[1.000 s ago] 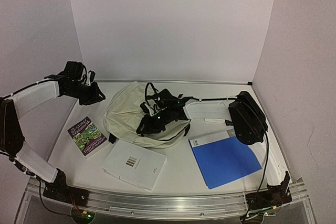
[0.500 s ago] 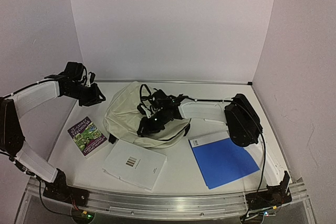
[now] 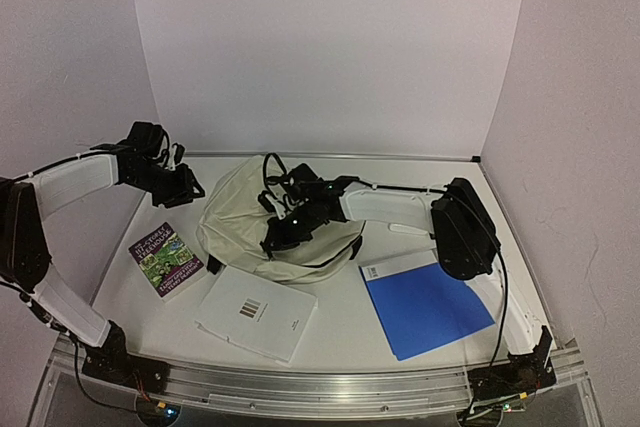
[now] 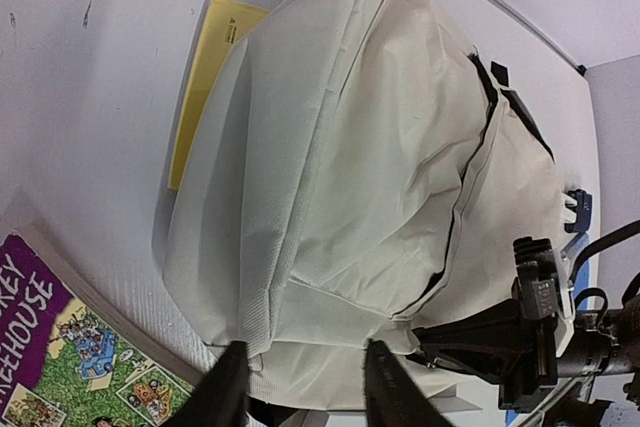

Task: Pack the student bag
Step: Unzip the student bag at the center of the board.

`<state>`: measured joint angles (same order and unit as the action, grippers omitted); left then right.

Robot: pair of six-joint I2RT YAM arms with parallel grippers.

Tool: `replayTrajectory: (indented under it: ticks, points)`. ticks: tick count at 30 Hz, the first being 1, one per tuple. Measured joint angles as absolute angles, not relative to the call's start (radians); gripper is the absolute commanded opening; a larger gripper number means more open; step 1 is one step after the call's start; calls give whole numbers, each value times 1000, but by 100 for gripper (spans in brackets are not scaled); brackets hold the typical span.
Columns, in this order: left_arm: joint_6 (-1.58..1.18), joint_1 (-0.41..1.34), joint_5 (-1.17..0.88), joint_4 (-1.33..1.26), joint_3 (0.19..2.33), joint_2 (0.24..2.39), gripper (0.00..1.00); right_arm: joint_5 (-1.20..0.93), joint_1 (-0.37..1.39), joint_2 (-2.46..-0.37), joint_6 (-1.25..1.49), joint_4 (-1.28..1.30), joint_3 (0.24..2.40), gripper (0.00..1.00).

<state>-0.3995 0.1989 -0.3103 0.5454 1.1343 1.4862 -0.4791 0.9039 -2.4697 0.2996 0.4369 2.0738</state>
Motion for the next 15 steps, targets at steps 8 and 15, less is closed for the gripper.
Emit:
replayTrajectory:
  ticks: [8,15]
  points:
    - [-397,199,-334,549,1097,1492,71,-489,904,-2415,291,455,2083,0]
    - [-426,199,-339,546,1085,1567,61,-491,902,-2379,291,456,2132,0]
